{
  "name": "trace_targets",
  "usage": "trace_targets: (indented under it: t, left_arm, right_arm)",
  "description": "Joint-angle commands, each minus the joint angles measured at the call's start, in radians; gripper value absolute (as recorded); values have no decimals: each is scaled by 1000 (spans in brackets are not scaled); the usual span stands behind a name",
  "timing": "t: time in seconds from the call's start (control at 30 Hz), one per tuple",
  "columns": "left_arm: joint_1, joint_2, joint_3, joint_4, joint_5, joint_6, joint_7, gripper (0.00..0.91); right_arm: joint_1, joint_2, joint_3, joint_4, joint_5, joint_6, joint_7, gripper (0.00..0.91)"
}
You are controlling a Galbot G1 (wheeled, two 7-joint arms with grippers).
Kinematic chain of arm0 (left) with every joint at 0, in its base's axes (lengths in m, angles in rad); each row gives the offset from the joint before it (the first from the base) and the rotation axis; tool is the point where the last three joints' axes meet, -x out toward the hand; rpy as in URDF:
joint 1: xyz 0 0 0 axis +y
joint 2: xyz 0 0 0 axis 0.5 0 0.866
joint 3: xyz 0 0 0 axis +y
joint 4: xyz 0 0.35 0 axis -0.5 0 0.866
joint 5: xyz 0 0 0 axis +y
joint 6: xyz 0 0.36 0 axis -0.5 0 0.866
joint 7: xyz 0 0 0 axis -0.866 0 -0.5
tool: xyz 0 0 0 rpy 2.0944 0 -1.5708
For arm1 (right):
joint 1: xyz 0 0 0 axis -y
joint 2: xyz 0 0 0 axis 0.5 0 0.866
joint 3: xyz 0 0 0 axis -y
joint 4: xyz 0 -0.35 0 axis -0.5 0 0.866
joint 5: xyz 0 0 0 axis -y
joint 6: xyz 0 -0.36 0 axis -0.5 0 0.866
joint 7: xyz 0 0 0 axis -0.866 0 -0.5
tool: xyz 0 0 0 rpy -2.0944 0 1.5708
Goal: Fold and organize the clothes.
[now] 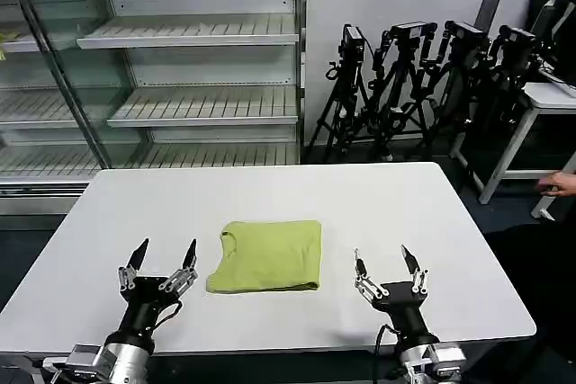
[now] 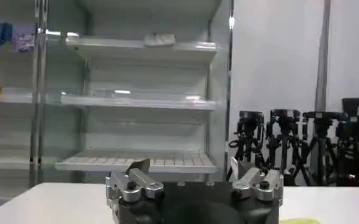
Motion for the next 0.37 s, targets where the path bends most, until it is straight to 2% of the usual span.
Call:
trace_targets:
  t: [0.03,0.3,0.37]
  left_arm:
    - [33,-20,1,-15,22,-14,3,907]
    - [51,-24,-7,-24,24,-15,7,907]
    - [54,-25,-8,-26,30,-15,9,907]
  right_arm:
    - [-25,8,6,21,-48,6,0,907]
    - [-23,7,17,25,-43,7,-14,907]
    - [-19,11,16,26,-39,4,-3,907]
